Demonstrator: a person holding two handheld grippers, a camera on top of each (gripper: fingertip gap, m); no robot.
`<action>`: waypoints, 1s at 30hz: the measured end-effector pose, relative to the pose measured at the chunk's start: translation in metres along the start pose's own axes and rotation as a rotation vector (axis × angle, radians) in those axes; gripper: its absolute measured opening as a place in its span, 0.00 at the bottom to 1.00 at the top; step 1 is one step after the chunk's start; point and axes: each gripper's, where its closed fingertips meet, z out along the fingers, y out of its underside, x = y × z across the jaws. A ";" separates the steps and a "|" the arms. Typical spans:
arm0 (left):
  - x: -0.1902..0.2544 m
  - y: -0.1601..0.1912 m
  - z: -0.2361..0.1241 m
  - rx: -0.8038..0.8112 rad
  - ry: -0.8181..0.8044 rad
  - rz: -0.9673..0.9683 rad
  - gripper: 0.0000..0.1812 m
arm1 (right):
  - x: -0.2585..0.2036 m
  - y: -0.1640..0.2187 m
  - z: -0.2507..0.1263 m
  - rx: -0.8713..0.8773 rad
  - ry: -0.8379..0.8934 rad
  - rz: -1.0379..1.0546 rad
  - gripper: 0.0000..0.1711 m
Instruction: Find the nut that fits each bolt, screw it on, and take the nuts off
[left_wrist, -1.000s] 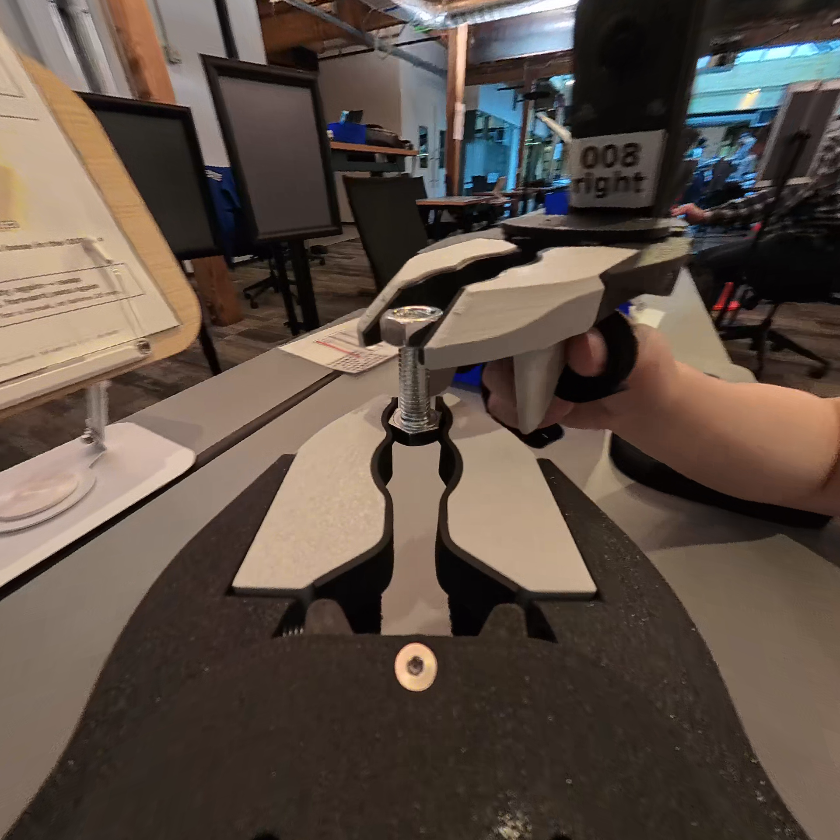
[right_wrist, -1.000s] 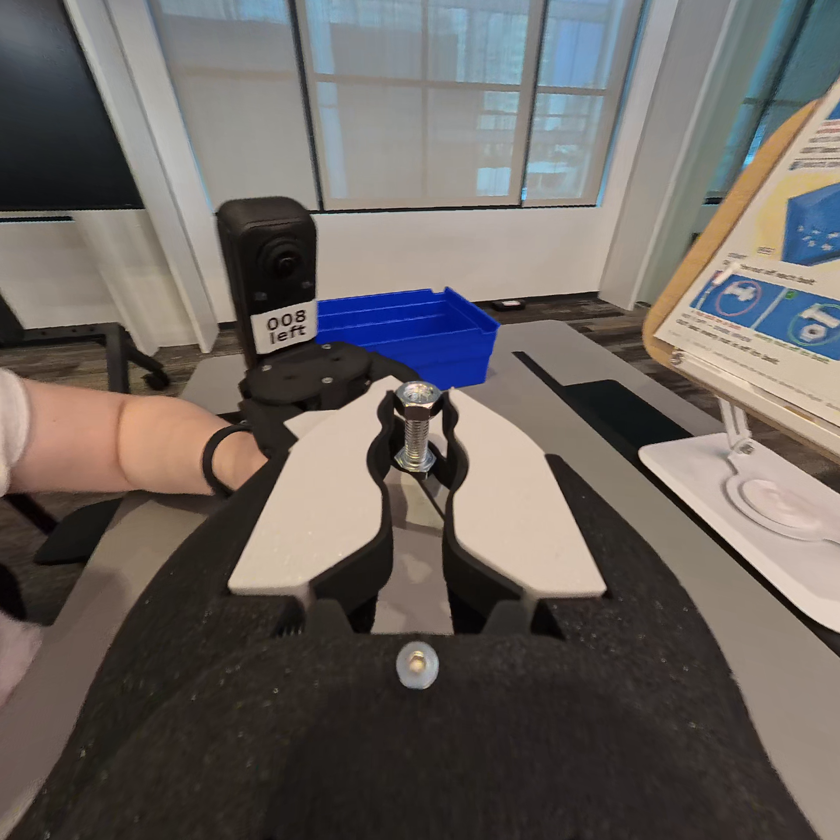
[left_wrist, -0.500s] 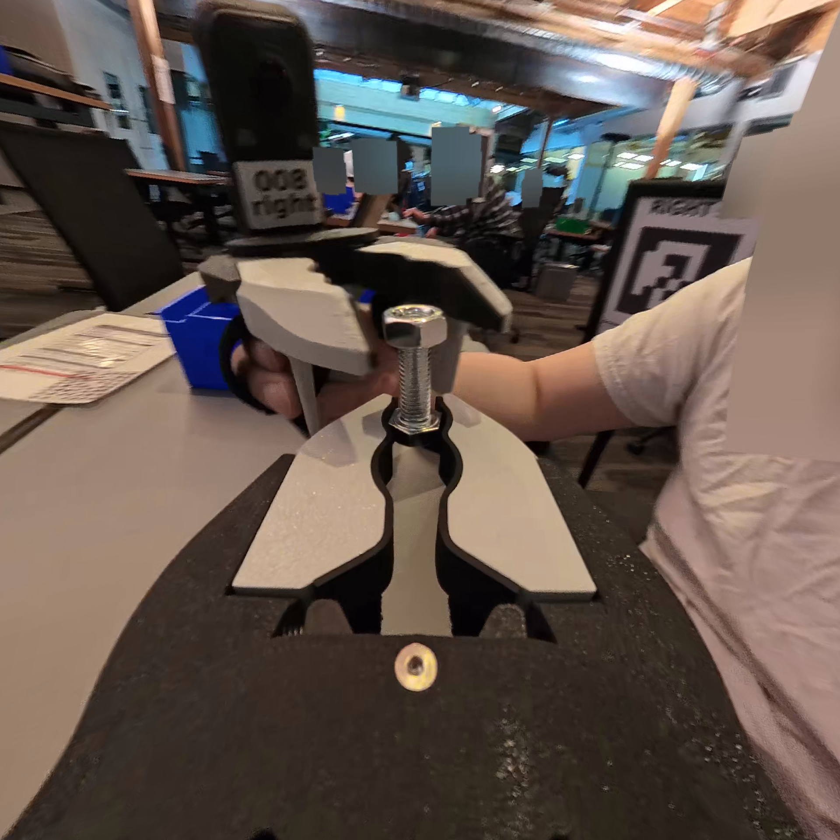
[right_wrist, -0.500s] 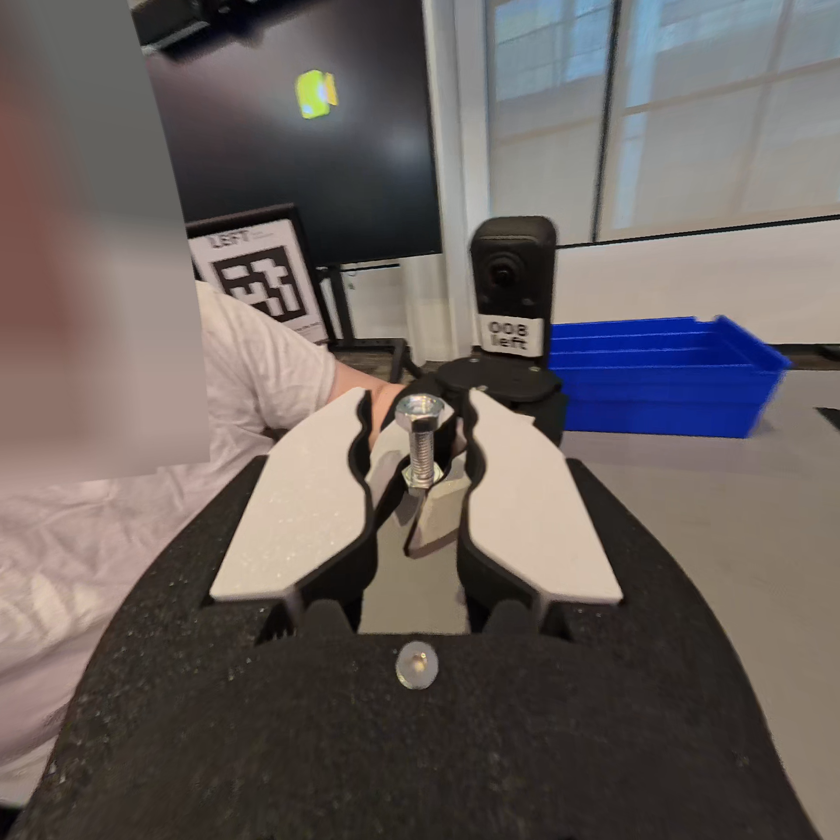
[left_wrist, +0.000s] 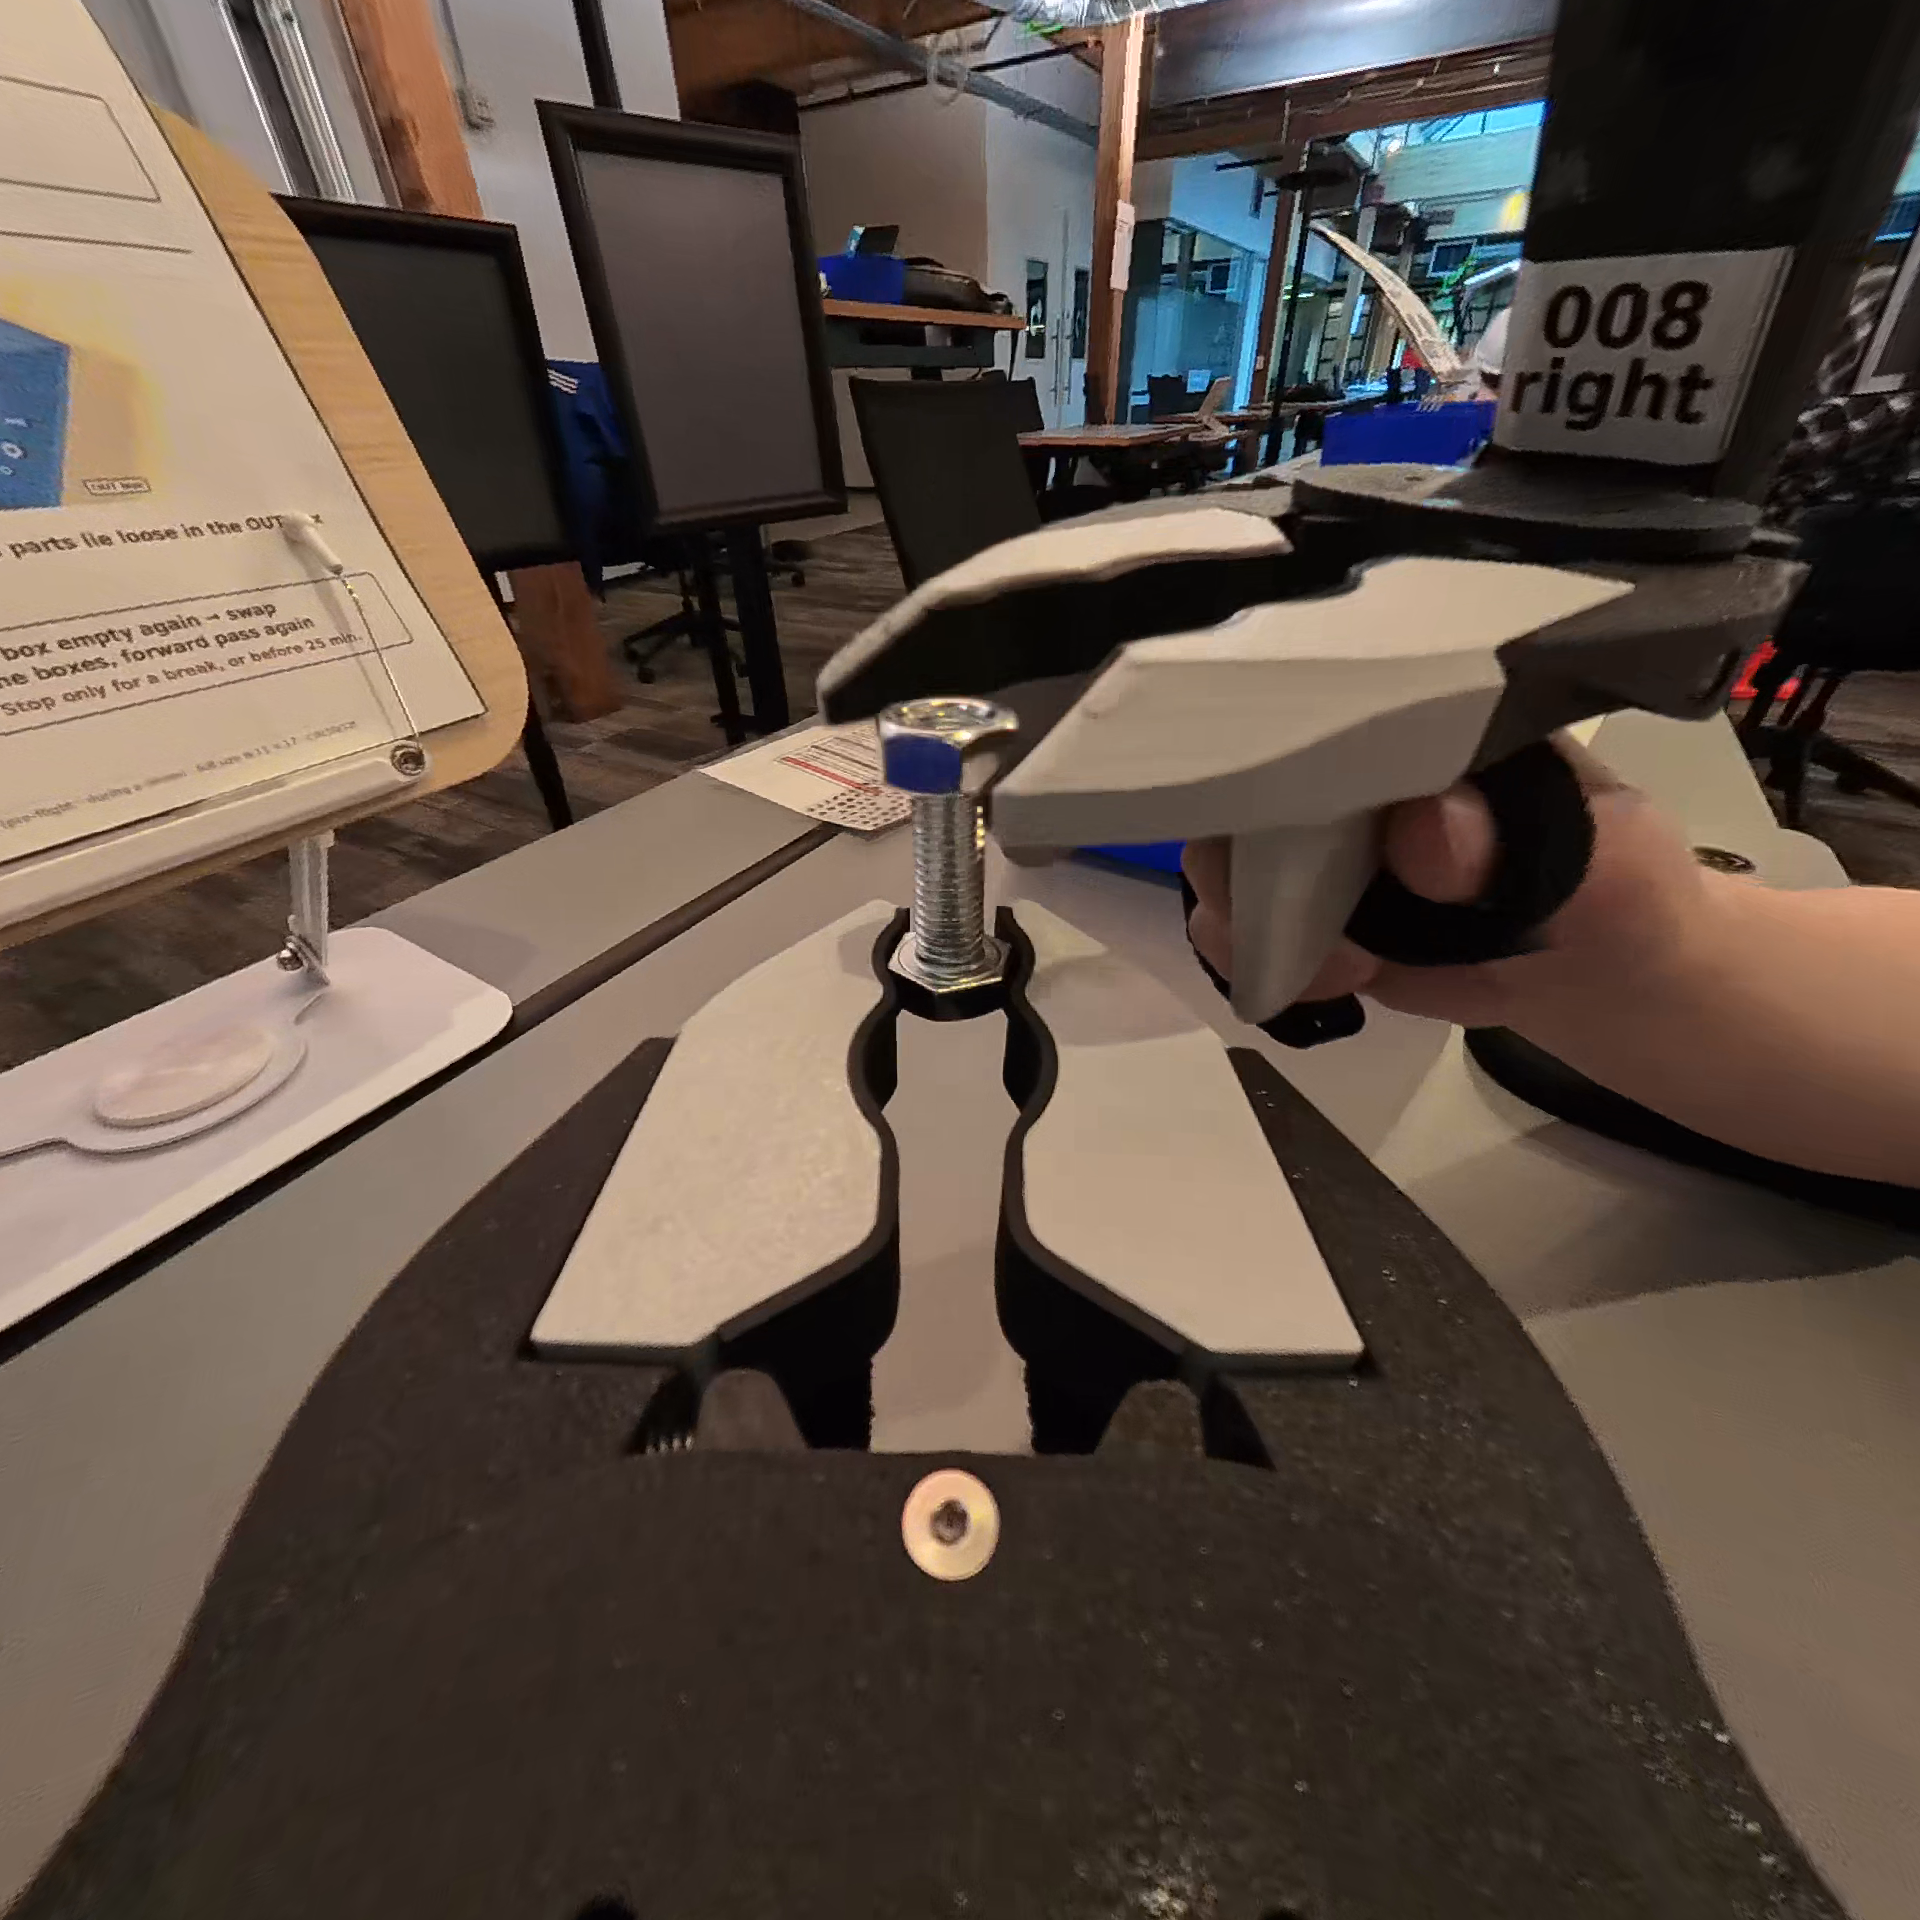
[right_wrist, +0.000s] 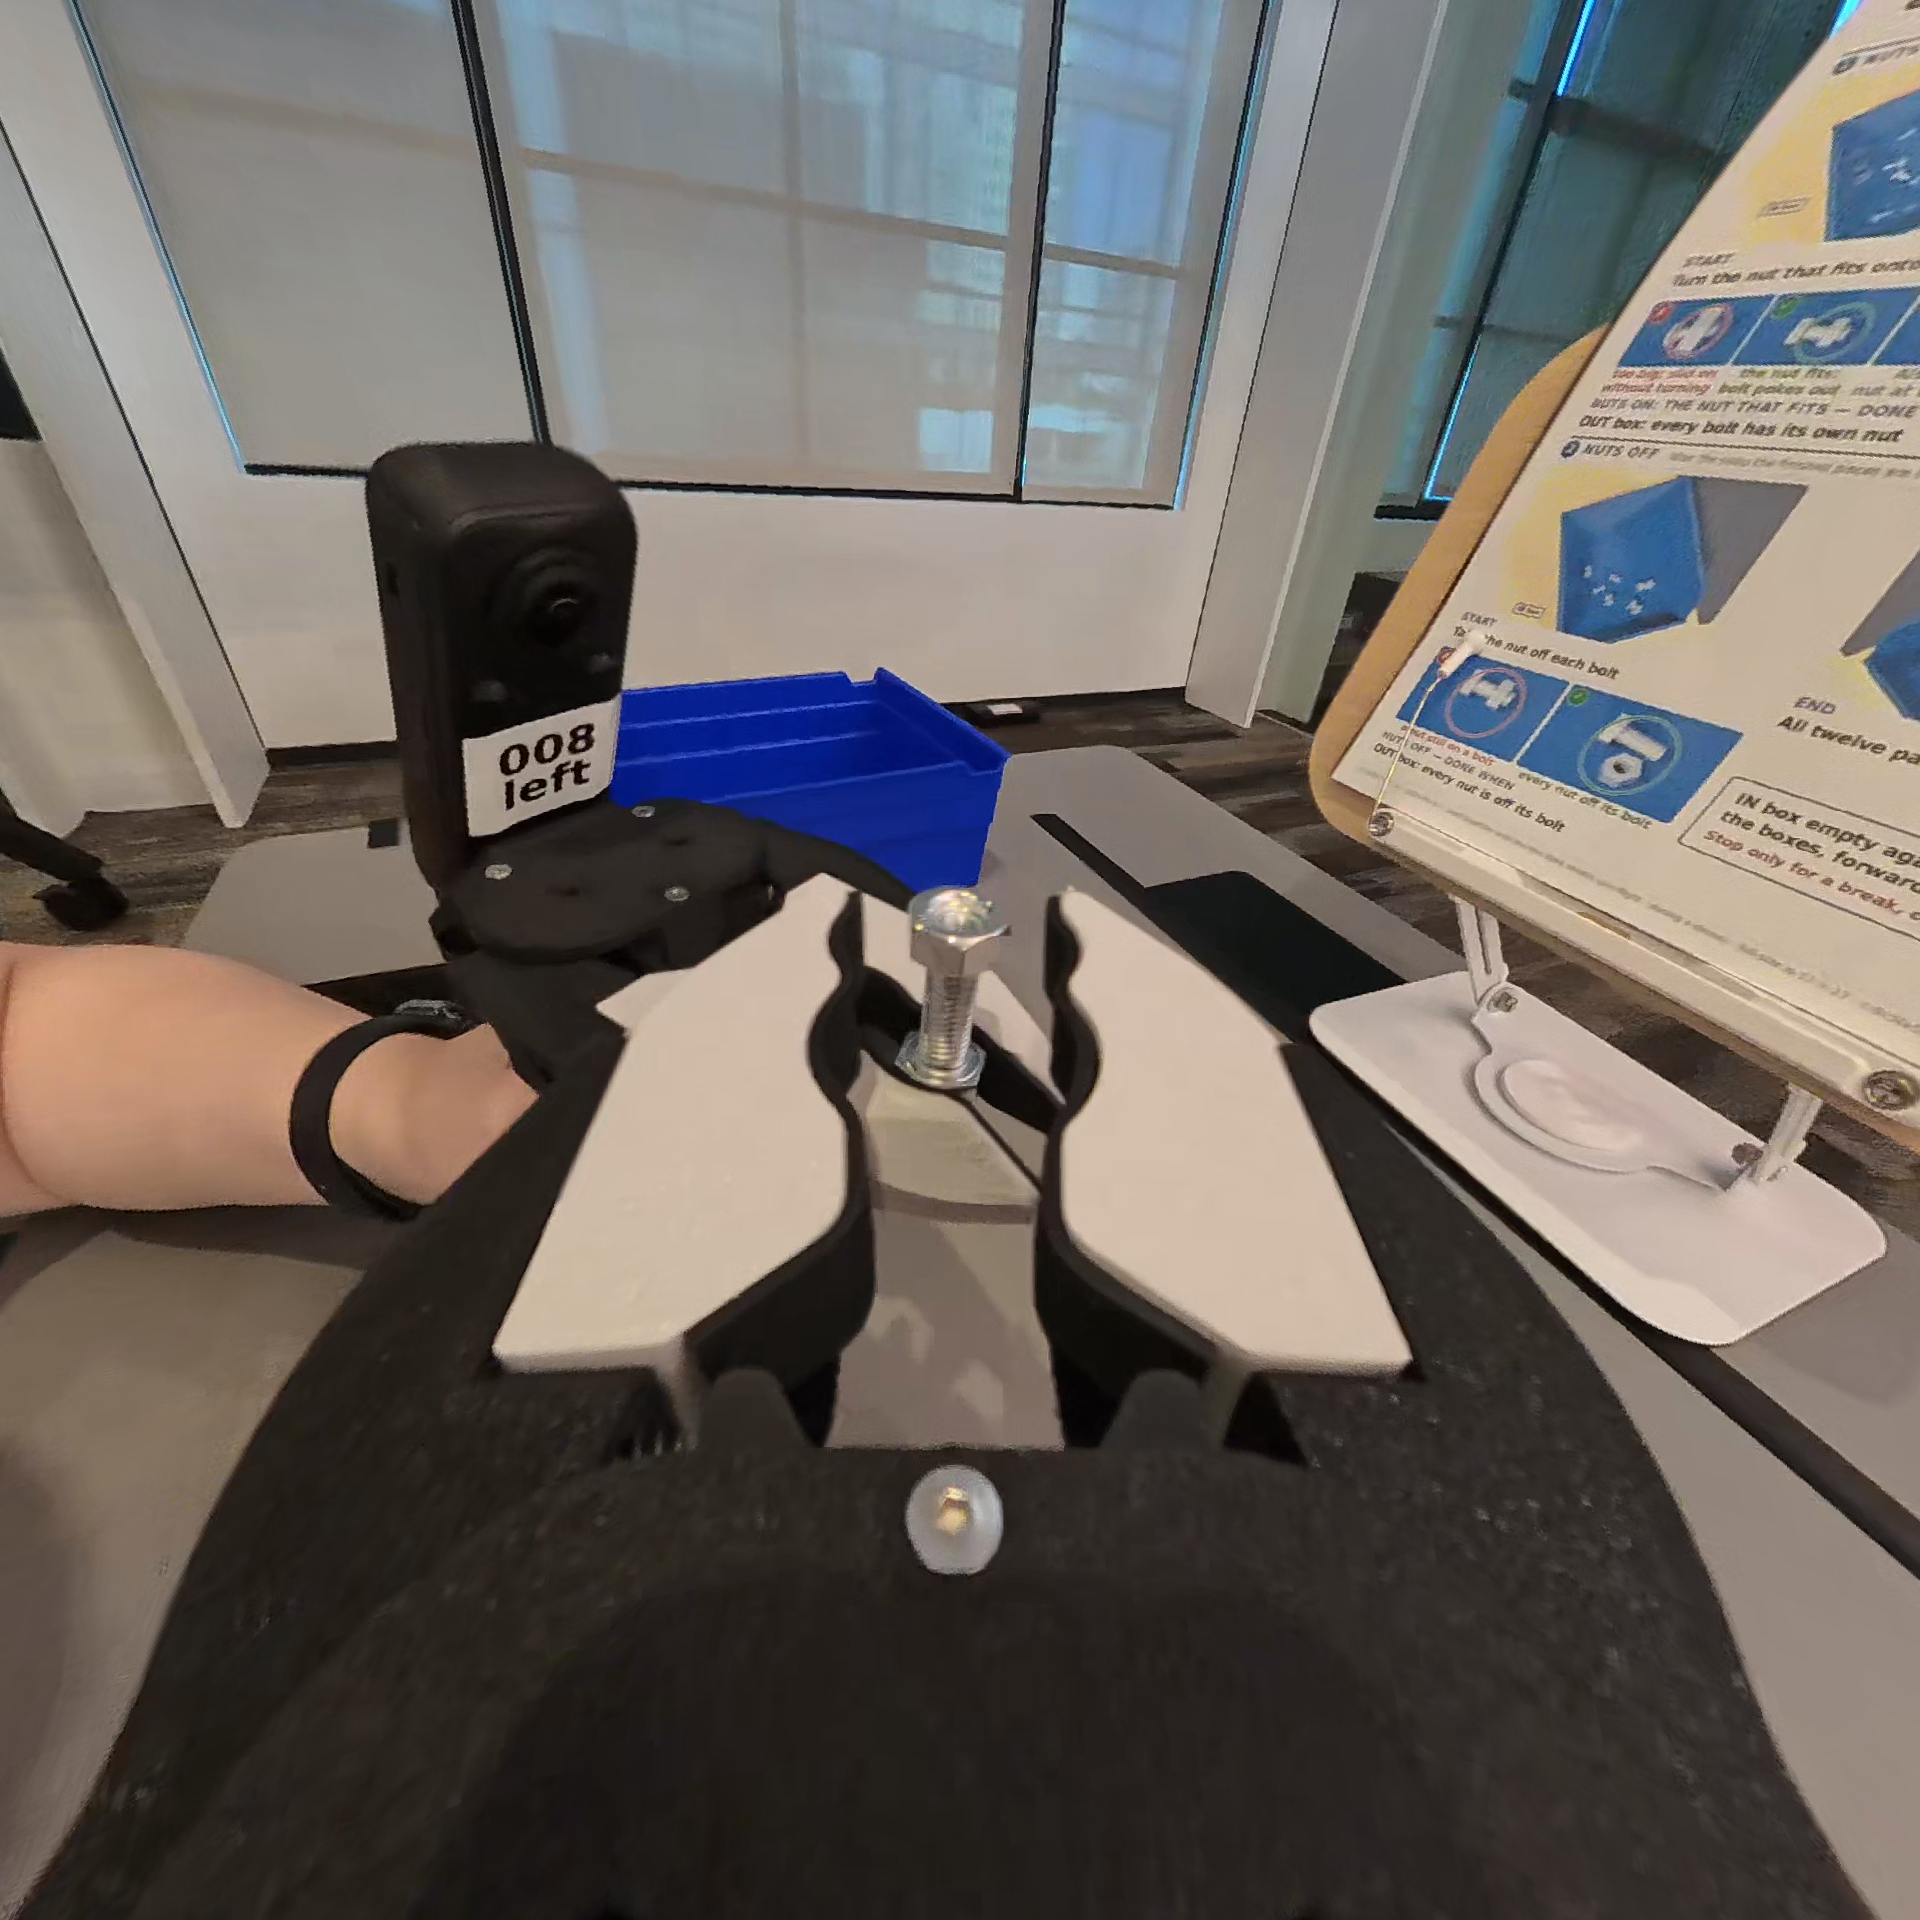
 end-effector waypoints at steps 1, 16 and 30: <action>0.000 0.000 0.000 0.006 0.001 -0.007 0.08 | -0.001 0.003 0.001 -0.014 0.006 -0.015 0.14; 0.056 -0.020 -0.011 0.054 0.481 -0.136 0.08 | -0.030 -0.014 -0.029 0.090 -0.573 0.227 0.10; 0.069 -0.019 -0.014 0.050 0.572 -0.160 0.08 | -0.037 -0.014 -0.037 0.119 -0.663 0.208 0.14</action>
